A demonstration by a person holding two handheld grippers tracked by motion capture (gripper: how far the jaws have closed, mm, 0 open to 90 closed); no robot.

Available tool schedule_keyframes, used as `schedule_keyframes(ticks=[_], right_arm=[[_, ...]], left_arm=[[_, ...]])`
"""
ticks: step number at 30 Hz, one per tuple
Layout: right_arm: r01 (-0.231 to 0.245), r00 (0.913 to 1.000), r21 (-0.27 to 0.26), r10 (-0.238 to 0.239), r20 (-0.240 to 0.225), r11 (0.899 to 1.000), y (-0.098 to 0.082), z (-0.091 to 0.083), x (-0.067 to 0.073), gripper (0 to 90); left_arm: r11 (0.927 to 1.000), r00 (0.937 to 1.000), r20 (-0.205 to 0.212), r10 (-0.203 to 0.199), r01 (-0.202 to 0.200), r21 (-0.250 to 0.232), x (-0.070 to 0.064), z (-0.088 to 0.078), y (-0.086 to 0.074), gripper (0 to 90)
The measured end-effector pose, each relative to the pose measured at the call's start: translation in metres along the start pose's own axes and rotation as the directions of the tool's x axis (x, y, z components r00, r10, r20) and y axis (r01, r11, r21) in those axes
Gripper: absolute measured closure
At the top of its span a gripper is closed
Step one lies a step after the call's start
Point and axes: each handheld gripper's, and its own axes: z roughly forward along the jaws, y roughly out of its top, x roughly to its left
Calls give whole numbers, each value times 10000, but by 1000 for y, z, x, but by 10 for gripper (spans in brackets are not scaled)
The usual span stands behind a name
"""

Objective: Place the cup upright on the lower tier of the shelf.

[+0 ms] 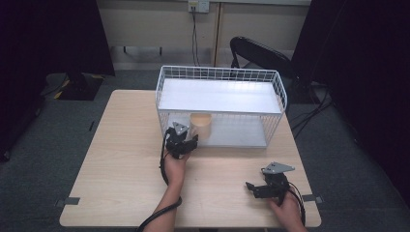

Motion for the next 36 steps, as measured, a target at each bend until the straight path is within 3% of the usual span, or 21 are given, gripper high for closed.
schedule_keyframes(ticks=[1,9,11,12,13,14,15,17,21,28,36], right_arm=[[0,10000,0,0,1,10000,0,0,0,128],[1,10000,0,-1,2,10000,0,0,0,128],[4,10000,-3,-4,2,10000,0,0,0,128],[2,10000,-1,-2,1,10000,0,0,0,128],[2,10000,-1,-2,1,10000,0,0,0,128],[1,10000,0,-1,1,10000,0,0,0,128],[1,10000,0,-1,2,10000,0,0,0,128],[3,10000,-1,-3,2,10000,0,0,0,128],[-2,10000,2,2,-1,10000,0,0,0,128],[-2,10000,2,2,-3,10000,0,0,0,127],[-2,10000,2,2,-3,10000,0,0,0,127]], left_arm=[[9980,9986,162,-499,505,-370,-3,1,-1,442],[9986,9979,448,-471,481,-214,-4,-3,-4,363],[9993,9978,566,-345,355,-154,-2,-6,-4,341],[9999,9983,575,75,-82,117,0,-9,-4,344],[9999,9983,575,75,-82,117,0,-9,-4,337],[9991,9974,643,-340,356,-229,-3,-8,-4,337],[9993,9970,700,330,-339,125,1,-12,-4,312],[9988,9959,788,447,-461,163,1,-15,-3,278],[9988,9923,1142,475,-489,99,2,-21,-3,276],[9976,9895,1291,644,-672,179,3,-31,-3,275],[9982,9868,1534,527,-563,191,7,-37,-5,207]])
